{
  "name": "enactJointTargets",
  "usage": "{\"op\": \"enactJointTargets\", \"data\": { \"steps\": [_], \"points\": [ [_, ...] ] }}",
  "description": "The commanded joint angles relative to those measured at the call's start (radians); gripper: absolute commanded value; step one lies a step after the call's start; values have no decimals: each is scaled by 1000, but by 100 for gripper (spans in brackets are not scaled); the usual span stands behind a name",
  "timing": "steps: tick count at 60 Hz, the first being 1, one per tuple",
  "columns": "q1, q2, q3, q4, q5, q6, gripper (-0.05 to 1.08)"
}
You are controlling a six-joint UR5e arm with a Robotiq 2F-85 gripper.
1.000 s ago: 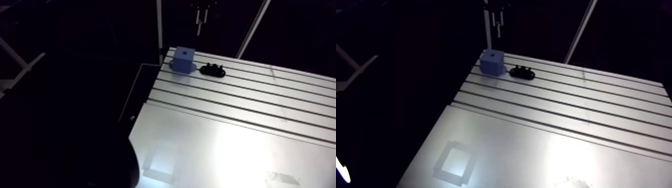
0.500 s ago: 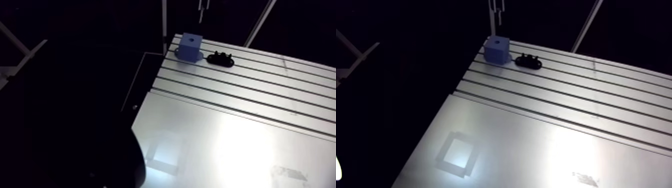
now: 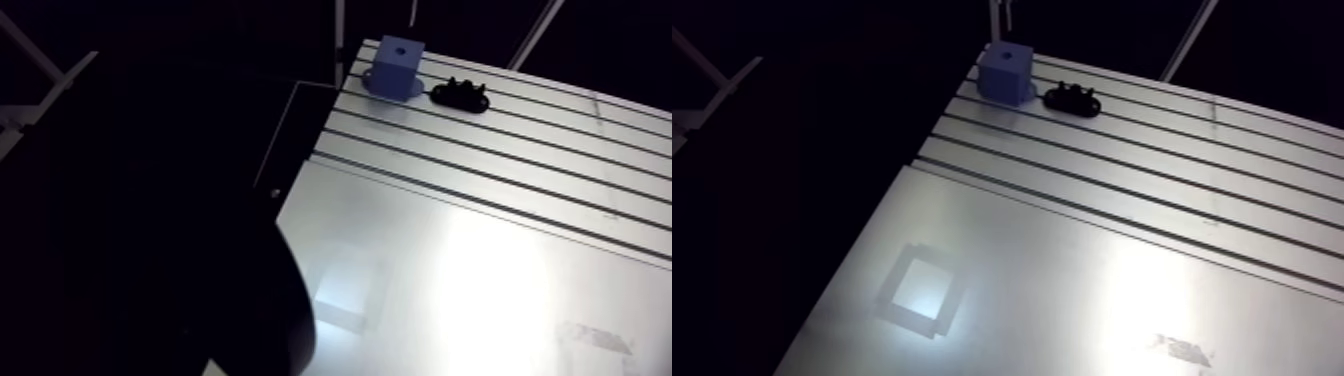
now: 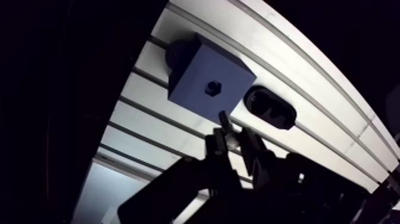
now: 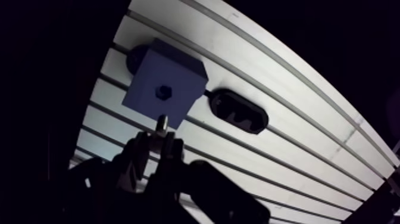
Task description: Pick up the M10 bolt and insert it into the hex recess until seated.
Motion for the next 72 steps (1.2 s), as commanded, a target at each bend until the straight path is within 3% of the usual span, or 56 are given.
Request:
{"op": "enactJointTargets", "data": {
  "steps": [1, 72],
  "points": [
    [6, 20, -21, -3, -2, 0, 76],
    [8, 54, -10, -7, -4, 3, 76]
  ]
}}
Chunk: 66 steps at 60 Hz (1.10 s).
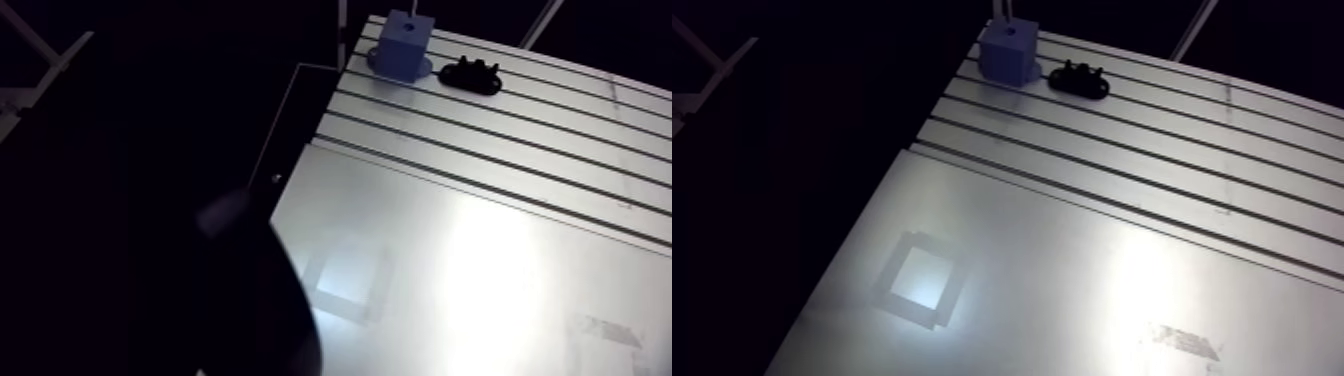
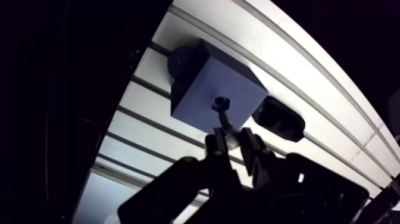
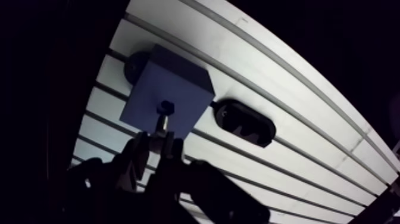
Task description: Pick up the M10 bolt and insert it into the hex recess until seated.
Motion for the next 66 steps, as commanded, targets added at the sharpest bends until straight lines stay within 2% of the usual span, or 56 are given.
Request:
{"op": "enactJointTargets", "data": {
  "steps": [1, 66],
  "points": [
    [1, 1, 2, -1, -1, 0, 76],
    [0, 21, 2, -3, -2, 5, 76]
  ]
}}
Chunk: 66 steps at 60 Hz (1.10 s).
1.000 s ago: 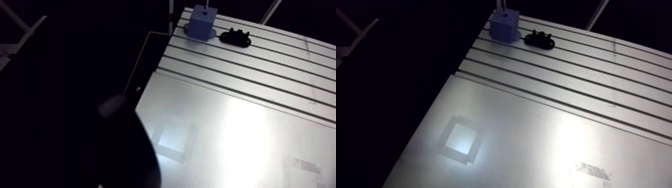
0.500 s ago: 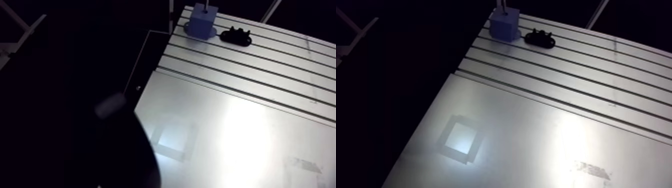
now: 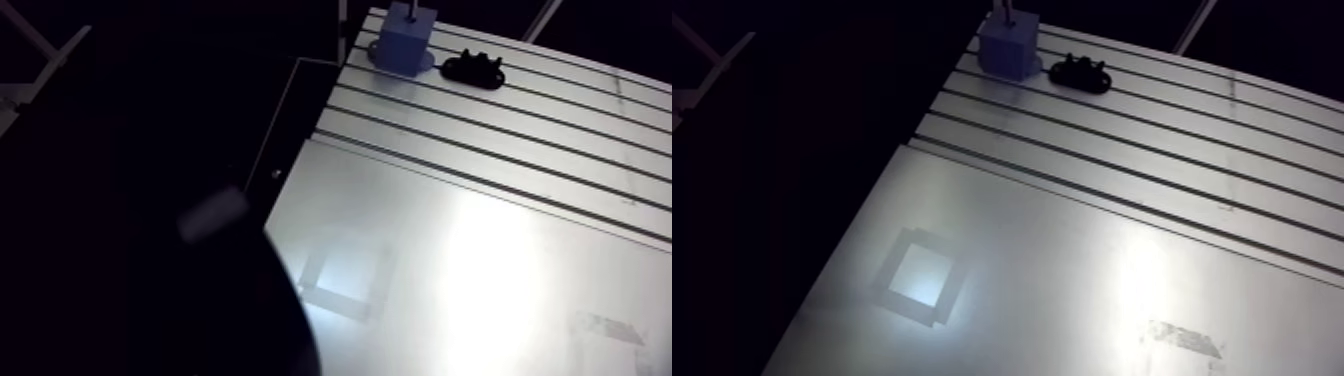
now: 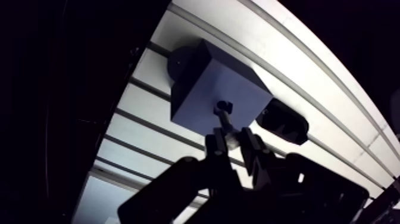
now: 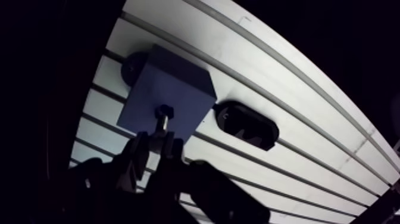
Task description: Pick up the M10 bolt and insert it into the hex recess until seated.
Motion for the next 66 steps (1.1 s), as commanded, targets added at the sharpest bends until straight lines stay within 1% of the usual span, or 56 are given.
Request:
{"op": "enactJointTargets", "data": {
  "steps": [1, 26, 55, 66],
  "points": [
    [-1, 4, 0, 0, 0, 0, 76],
    [-1, 15, -9, -4, 3, 1, 77],
    [-1, 15, -8, -5, 0, -1, 76],
    [-1, 16, -5, -5, 2, -1, 76]
  ]
}}
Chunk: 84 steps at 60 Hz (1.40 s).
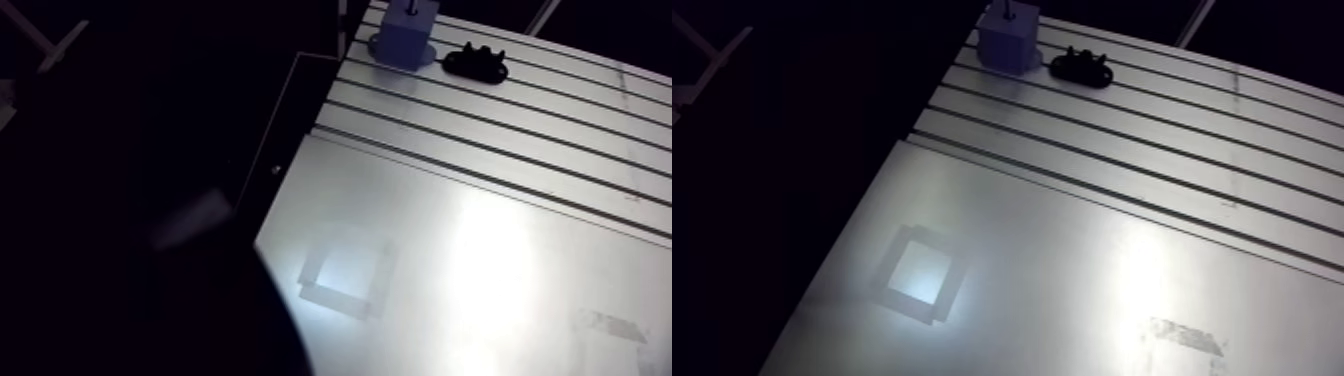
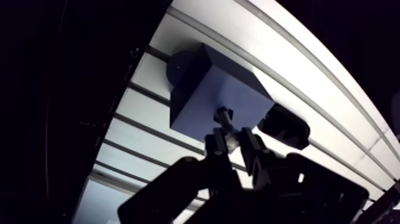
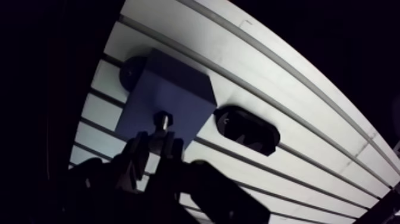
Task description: Pick up the M10 bolt and insert it into the hex recess until seated.
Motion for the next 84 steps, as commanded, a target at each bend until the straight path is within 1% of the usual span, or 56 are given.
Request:
{"op": "enactJointTargets", "data": {
  "steps": [1, 76, 78, 79, 80, 81, 82, 83, 84],
  "points": [
    [0, 1, 2, 0, 0, -1, 76],
    [0, 12, 13, -5, 3, 0, 76],
    [0, 12, 13, -5, 3, -1, 75],
    [0, 12, 13, -5, 3, -1, 71],
    [0, 12, 13, -5, 3, -1, 64],
    [0, 12, 13, -5, 3, -1, 64],
    [0, 12, 13, -5, 3, -1, 52],
    [0, 12, 13, -5, 3, -1, 52],
    [0, 12, 13, -5, 3, -1, 36]
  ]
}}
